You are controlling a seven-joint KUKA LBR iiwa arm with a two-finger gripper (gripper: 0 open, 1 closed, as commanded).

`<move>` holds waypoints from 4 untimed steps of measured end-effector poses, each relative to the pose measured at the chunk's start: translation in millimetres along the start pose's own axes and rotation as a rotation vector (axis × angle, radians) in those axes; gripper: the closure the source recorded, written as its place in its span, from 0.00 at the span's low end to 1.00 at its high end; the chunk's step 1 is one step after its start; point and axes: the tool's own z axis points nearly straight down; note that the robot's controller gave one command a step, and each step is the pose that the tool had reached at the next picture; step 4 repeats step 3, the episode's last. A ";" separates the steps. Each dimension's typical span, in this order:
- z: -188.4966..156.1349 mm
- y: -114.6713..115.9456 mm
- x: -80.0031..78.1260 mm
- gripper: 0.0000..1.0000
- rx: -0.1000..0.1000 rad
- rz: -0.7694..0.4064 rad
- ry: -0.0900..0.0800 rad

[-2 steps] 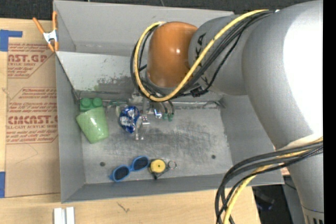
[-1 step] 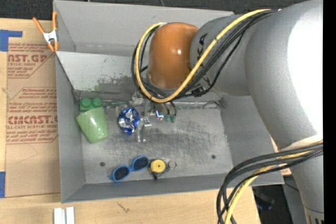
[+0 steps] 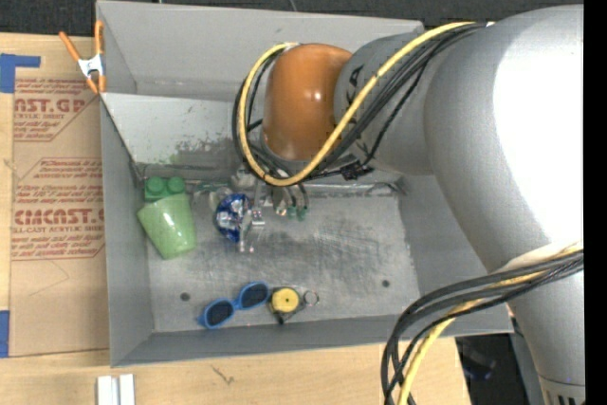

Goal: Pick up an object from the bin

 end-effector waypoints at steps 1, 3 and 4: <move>6.6 3.5 1.5 0.00 0.003 0.017 -0.018; -72.3 5.8 -5.7 1.00 0.003 0.018 0.005; -72.3 5.8 -5.7 1.00 0.003 0.018 0.005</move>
Offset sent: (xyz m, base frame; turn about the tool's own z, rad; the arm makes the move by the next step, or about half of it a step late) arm -0.0122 0.0039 -0.0202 0.0140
